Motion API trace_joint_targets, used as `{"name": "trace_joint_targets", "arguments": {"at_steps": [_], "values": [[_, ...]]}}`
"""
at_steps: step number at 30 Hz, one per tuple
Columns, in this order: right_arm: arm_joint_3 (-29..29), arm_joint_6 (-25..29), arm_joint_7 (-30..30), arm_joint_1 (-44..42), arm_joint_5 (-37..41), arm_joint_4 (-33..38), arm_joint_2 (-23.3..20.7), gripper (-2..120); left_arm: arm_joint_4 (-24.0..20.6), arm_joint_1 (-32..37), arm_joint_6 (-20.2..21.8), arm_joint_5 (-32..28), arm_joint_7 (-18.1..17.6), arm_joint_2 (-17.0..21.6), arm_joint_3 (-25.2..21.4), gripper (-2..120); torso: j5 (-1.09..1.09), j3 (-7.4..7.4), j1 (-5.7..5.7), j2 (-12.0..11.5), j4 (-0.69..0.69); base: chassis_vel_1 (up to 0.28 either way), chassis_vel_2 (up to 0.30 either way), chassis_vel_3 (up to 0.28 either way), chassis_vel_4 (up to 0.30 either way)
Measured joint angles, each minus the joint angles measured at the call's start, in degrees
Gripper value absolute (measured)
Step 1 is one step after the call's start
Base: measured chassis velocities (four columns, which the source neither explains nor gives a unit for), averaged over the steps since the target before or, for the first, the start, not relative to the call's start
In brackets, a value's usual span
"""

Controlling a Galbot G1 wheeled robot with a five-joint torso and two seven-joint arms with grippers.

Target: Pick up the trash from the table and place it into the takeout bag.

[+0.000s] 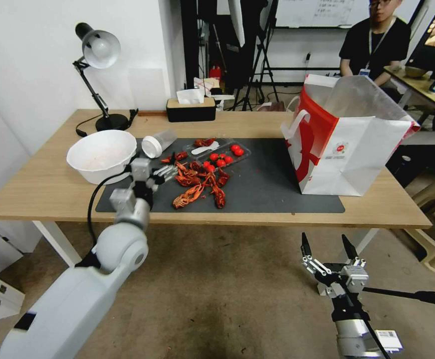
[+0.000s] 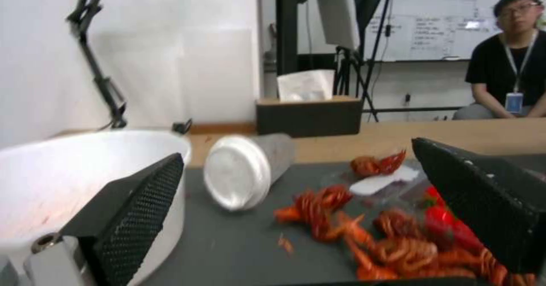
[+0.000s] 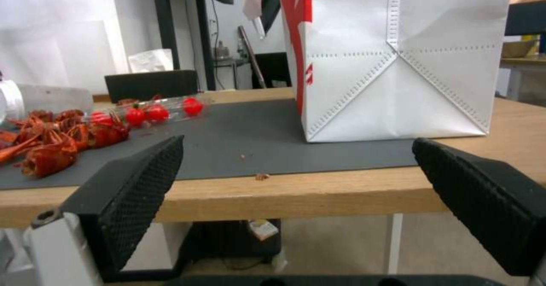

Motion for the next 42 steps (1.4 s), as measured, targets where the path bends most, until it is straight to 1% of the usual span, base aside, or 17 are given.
{"name": "trace_joint_targets", "arguments": {"at_steps": [2,3,5,6,10,15,17,20,23,27,33,39,41,42], "values": [[0.0,0.0,0.0,-0.1,0.0,0.2,-0.1,100,-0.7,3.6,-0.7,0.7,0.6,-1.1,-2.2,100,0.01,0.0,0.0,0.0,-0.01,0.0,0.0,0.0,0.0],[0.0,0.0,0.0,-0.1,0.0,0.2,-0.1,100,-0.7,3.6,-0.7,0.7,0.6,-1.1,-2.2,100,0.01,0.0,0.0,0.0,-0.01,0.0,0.0,0.0,0.0],[0.0,0.0,0.0,-0.1,0.0,0.5,-0.3,100,-1.1,7.3,-2.3,2.1,1.7,-1.9,-4.2,100,0.01,0.0,0.0,0.0,0.0,0.0,0.0,0.0,0.0],[0.0,0.0,0.0,-0.1,0.0,0.5,-0.3,100,-1.1,7.3,-2.3,2.1,1.7,-1.9,-4.2,100,0.01,0.0,0.0,0.0,0.0,0.0,0.0,0.0,0.0],[-0.3,0.1,-0.1,0.1,0.0,0.6,-0.6,100,-2.4,13.1,-4.8,4.1,3.4,-3.4,-7.4,100,0.01,0.0,0.0,0.0,0.0,0.0,0.0,0.0,0.0],[-0.5,0.1,-0.1,0.1,0.0,0.7,-0.6,100,-3.2,16.4,-6.3,4.7,5.0,-4.3,-9.5,100,0.01,0.0,0.0,0.0,0.01,0.0,0.0,0.0,0.0],[-0.7,0.1,-0.1,0.1,0.0,0.8,-0.7,100,-3.4,18.7,-7.6,4.8,6.5,-4.7,-10.9,100,0.01,0.0,0.0,0.0,0.0,0.0,0.0,0.0,0.0],[-0.8,0.1,-0.1,0.2,0.0,0.8,-0.9,100,-3.4,20.3,-8.7,5.0,7.2,-4.8,-11.5,100,0.01,0.0,0.0,0.0,0.02,0.0,0.0,0.0,0.0],[-1.0,0.1,-0.1,0.2,0.0,0.8,-1.0,100,-3.8,21.0,-8.8,4.8,7.4,-5.0,-12.0,100,0.01,0.01,0.0,0.0,-0.01,0.0,0.0,0.0,0.0],[-1.1,0.2,-0.1,0.3,0.1,0.9,-1.1,100,-4.2,21.4,-8.6,4.3,7.5,-5.6,-12.2,100,0.01,0.01,0.01,0.0,0.0,0.0,0.0,0.0,0.0],[-1.0,0.2,-0.3,0.3,0.6,1.0,-1.5,100,-4.1,21.4,-8.9,3.7,7.8,-6.0,-11.7,100,0.01,0.01,0.0,0.0,0.01,0.0,0.0,0.0,0.0],[-0.8,0.2,-0.4,0.3,0.9,1.0,-1.9,100,-3.0,18.3,-8.9,2.6,8.1,-5.2,-10.4,100,0.01,0.01,0.01,0.0,0.0,0.0,0.0,0.0,0.0],[-0.8,0.2,-0.4,0.5,1.0,1.0,-2.0,100,-1.1,14.3,-8.5,0.1,8.4,-3.5,-8.6,100,0.01,0.01,0.01,0.0,-0.01,0.0,0.0,0.0,0.0],[-0.8,0.2,-0.4,0.5,1.0,1.0,-2.0,100,-1.1,14.3,-8.5,0.1,8.4,-3.5,-8.6,100,0.01,0.01,0.01,0.0,-0.01,0.0,0.0,0.0,0.0]]}}
